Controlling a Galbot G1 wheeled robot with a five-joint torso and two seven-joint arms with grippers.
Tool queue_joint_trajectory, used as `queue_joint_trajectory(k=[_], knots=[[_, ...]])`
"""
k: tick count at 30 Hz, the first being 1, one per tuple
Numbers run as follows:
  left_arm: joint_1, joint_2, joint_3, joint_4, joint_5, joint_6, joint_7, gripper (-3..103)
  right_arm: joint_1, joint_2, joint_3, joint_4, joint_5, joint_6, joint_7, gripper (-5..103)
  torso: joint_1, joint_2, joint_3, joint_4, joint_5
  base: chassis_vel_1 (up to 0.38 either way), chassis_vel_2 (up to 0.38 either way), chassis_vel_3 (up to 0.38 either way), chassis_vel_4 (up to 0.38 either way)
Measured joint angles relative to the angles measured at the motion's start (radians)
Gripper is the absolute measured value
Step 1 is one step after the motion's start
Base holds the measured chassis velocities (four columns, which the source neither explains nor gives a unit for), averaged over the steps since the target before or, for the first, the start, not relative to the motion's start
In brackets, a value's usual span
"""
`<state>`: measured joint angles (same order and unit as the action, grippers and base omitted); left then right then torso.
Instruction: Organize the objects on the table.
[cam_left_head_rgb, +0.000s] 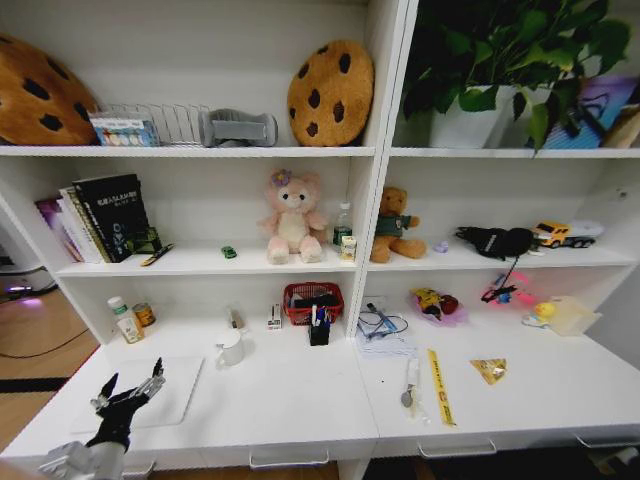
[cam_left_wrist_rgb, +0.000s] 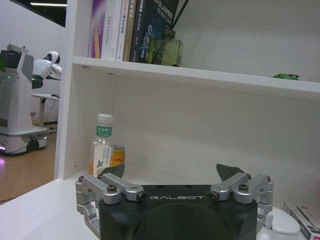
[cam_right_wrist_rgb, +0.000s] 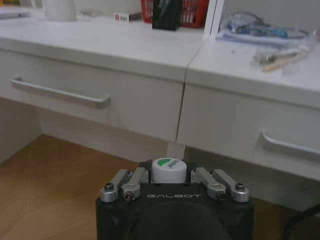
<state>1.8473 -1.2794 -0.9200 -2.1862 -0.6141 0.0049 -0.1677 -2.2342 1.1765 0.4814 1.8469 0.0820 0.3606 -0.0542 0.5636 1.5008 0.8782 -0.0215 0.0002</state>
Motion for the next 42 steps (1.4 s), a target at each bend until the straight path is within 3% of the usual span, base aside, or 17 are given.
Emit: queue_joint_trajectory(k=[4,16,24,33,42], knots=[[-0.003,0.000,0.005,-0.020,0.019,0.024,-0.017,100,0.147,-0.006,-0.042,-0.190,0.076,-0.001,-0.015,31,0.000,0.000,0.000,0.0002,-0.0001,0.000,0.000,0.000,0.000],[0.010,0.001,0.013,-0.055,0.055,0.053,-0.048,100,0.454,-0.010,-0.099,-0.604,0.128,0.039,-0.046,31,0.000,0.000,0.000,0.0000,-0.0002,0.000,0.000,0.000,0.000],[0.020,-0.007,0.024,-0.071,0.079,0.061,-0.061,100,0.665,0.031,-0.117,-0.784,0.212,0.047,-0.078,31,0.000,0.000,0.000,0.0003,-0.0001,0.000,0.000,0.000,0.000],[0.038,0.003,0.011,-0.083,0.079,0.068,-0.067,100,0.885,0.034,-0.154,-1.013,0.207,0.069,-0.107,31,0.000,0.000,0.000,0.0001,-0.0003,0.000,0.000,0.000,0.000],[0.027,0.002,0.018,-0.073,0.082,0.075,-0.071,100,1.010,0.055,-0.166,-1.115,0.199,0.079,-0.113,31,0.000,0.000,0.000,0.0004,-0.0002,0.000,0.000,0.000,0.000]])
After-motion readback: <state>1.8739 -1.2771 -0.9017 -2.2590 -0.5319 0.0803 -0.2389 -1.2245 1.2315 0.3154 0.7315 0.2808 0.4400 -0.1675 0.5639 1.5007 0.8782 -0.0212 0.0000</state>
